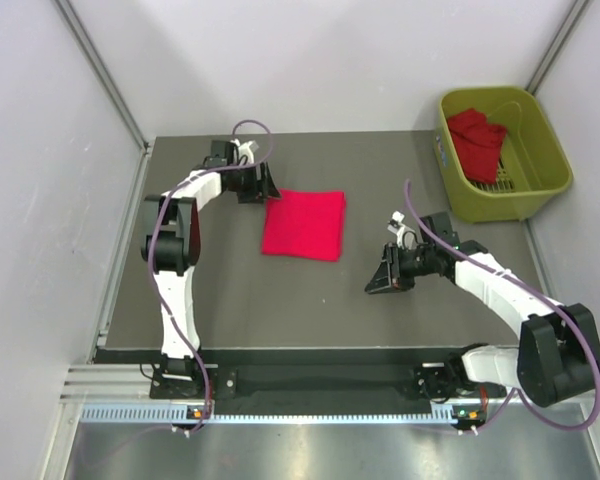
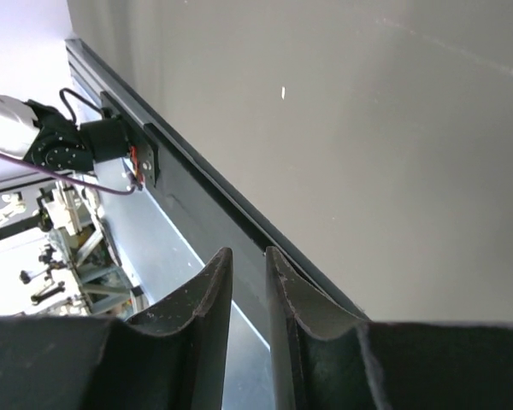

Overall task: Fold and stack the t-shirts
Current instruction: Neatly place the folded tshirt to the corner

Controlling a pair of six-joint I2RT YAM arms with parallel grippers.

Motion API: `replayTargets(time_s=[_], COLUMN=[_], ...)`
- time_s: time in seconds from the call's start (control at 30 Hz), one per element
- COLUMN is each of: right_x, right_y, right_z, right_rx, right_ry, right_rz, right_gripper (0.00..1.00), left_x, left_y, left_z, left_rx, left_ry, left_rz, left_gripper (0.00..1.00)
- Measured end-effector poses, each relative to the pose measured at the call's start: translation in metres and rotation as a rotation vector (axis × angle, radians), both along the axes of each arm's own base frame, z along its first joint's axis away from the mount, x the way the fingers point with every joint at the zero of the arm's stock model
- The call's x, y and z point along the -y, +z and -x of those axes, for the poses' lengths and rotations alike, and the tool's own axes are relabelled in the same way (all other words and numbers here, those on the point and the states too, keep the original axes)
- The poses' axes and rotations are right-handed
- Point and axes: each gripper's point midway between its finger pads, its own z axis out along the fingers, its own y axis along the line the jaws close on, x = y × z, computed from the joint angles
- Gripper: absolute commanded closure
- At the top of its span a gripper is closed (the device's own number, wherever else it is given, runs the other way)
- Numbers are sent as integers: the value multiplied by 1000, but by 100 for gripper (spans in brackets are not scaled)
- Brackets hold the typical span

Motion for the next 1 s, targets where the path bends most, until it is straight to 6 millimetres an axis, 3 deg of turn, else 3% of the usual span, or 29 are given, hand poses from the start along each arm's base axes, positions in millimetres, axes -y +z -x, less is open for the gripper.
replayTargets(time_s=[0.27, 0.37, 0.4, 0.47, 0.63, 0.77, 0.87, 1.0], right_x=[-4, -5, -4, -3, -1, 2, 2, 0], right_y=[1, -2, -4, -7, -10, -18, -21, -27], right_z=[-3, -2, 0, 2, 3, 7, 5, -1], right_rx=[5, 1, -5, -15, -21, -56, -78, -113], right_ry=[-8, -9, -8, -8, 0, 9, 17, 23], right_rz=[-35, -41, -41, -37, -26, -5, 6, 17], right_gripper=[78, 78, 78, 78, 78, 78, 78, 78], left_x=[29, 32, 32, 30, 27, 13, -9, -62], left_y=[-4, -7, -9, -14, -17, -16, -13, -5], left_z=[11, 10, 9, 7, 6, 2, -4, -22], left_rx=[-24, -33, -34, -46, -56, -59, -51, -9], left_ry=[-50, -35, -32, -10, 1, 21, 42, 105], left_rz=[18, 28, 28, 24, 9, -94, -192, -317], left_gripper=[38, 54, 76, 100, 100, 100, 100, 100])
